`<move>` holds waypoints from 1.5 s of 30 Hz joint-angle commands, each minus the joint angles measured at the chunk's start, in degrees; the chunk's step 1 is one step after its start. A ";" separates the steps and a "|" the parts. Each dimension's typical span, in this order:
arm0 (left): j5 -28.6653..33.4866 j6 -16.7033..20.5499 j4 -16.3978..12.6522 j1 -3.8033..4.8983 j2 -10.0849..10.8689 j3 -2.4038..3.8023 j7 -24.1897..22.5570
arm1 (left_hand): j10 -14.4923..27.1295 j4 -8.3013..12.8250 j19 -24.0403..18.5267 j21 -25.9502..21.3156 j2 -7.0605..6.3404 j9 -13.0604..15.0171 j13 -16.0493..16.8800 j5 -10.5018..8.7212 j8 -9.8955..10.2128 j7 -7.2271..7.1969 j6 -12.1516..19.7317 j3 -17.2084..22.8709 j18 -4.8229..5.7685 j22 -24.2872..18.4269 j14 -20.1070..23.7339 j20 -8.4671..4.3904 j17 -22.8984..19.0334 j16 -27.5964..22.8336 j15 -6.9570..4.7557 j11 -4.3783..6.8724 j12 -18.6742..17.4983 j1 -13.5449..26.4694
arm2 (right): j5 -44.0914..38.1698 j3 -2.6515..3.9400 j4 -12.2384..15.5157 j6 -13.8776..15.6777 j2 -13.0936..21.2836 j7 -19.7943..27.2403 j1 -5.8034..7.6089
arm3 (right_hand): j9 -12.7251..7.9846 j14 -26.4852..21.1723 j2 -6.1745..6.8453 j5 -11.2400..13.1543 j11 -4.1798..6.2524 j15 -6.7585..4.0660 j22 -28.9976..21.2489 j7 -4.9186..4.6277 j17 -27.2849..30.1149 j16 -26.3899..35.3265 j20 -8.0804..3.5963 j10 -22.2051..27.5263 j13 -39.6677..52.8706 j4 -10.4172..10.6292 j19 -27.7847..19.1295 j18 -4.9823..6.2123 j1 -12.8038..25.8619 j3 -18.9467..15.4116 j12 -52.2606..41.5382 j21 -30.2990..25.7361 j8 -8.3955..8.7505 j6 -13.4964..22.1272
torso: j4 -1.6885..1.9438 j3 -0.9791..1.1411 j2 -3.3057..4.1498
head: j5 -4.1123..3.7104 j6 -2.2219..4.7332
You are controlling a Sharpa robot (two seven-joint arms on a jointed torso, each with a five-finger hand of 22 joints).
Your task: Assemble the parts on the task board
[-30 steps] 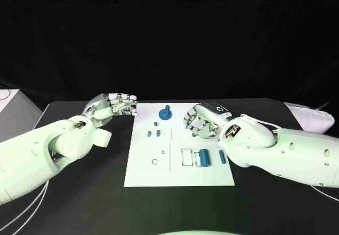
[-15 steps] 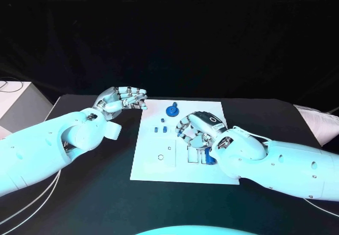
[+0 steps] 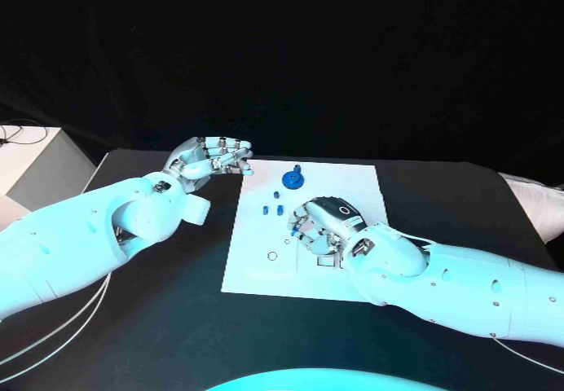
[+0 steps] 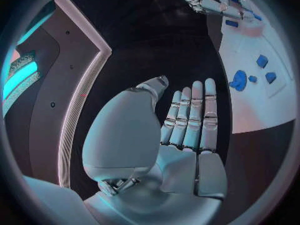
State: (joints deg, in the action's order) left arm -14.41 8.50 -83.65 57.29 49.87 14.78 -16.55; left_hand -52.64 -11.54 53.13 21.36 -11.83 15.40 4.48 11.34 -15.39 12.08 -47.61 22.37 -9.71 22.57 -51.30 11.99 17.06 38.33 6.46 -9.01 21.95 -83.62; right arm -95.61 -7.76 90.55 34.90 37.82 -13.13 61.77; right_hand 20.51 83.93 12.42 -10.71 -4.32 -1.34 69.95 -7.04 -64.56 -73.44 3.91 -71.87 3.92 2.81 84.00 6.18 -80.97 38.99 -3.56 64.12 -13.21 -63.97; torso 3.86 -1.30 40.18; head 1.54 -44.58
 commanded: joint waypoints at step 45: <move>0.83 -0.21 -0.44 -0.01 0.31 0.05 0.07 | -0.06 -0.07 0.57 -0.58 0.07 -0.05 -0.05 0.21 0.13 0.79 0.32 -0.53 -0.58 -0.20 -0.38 0.02 0.14 -0.57 -0.06 -0.52 -0.21 -0.26 | -5.00 -0.10 -1.83 -2.11 -2.84 -2.79 -1.63 | 0.18 1.93 -0.54 -0.40 0.84 -0.23 0.08 -0.35 0.06 -0.35 -0.18 -1.03 0.08 -0.27 0.35 -1.05 -0.07 0.50 -0.07 -0.13 -0.25 0.12 | -0.09 0.02 0.01 | 1.40 -1.78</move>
State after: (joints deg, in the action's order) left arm -13.98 8.67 -83.90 57.29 50.21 14.78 -16.28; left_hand -52.64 -11.70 53.13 21.13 -11.83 15.40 4.49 11.34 -15.39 12.08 -47.61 22.21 -9.71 22.45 -51.30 11.99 17.15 38.05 6.46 -9.01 21.95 -83.62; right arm -99.45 -7.84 88.77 33.77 35.10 -15.64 60.18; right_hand 20.61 83.93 12.52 -10.72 -4.32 -1.34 69.95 -7.04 -64.41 -73.44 3.91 -71.87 3.91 2.56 83.99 6.18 -81.17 39.20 -3.52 64.12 -13.16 -63.96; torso 3.76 -1.27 40.15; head 2.92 -46.31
